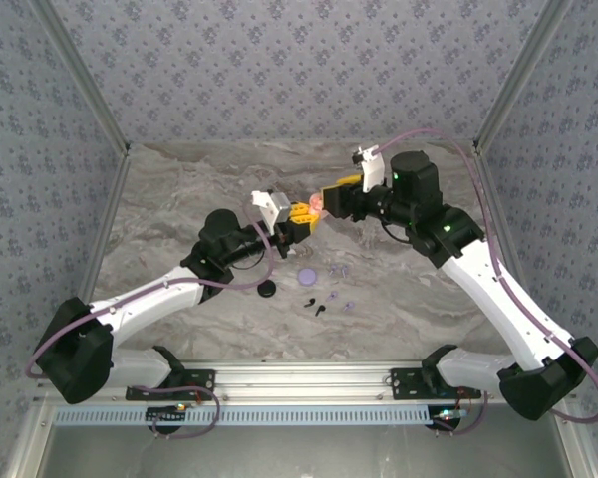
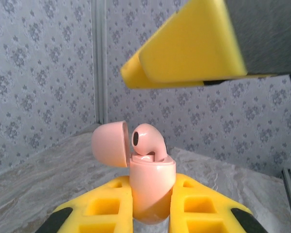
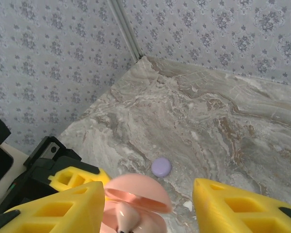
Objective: Insert the wireless bluetooth earbuds into the charging case
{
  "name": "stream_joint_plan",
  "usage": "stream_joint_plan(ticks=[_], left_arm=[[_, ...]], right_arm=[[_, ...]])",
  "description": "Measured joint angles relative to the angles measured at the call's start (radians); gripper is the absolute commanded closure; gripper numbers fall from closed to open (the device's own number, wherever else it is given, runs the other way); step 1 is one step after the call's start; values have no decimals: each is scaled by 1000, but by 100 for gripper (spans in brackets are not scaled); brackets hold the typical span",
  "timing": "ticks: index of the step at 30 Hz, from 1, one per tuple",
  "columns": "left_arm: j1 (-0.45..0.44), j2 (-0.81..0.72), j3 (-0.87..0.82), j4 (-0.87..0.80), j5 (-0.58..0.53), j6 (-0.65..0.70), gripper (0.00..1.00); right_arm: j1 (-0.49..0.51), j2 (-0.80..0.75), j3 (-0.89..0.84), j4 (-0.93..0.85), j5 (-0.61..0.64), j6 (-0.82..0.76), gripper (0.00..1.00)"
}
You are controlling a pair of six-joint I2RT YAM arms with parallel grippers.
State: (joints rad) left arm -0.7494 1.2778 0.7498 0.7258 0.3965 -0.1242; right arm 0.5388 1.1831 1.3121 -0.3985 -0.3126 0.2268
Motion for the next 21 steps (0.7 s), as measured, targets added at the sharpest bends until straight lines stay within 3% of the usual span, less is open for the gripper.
stream_joint_plan(ticks=[4,17,21], left_arm=[[0,2,-8,61,-5,-27,100],[0,23,-8,127,-7,-46,100],[0,23,-8,130,-7,-46,100]], right_arm=[[-34,-5,16,-50,-23,18,38],[-47,24,88,-160,-26,24,38],[-55,38,88,-160,-42,31,34]])
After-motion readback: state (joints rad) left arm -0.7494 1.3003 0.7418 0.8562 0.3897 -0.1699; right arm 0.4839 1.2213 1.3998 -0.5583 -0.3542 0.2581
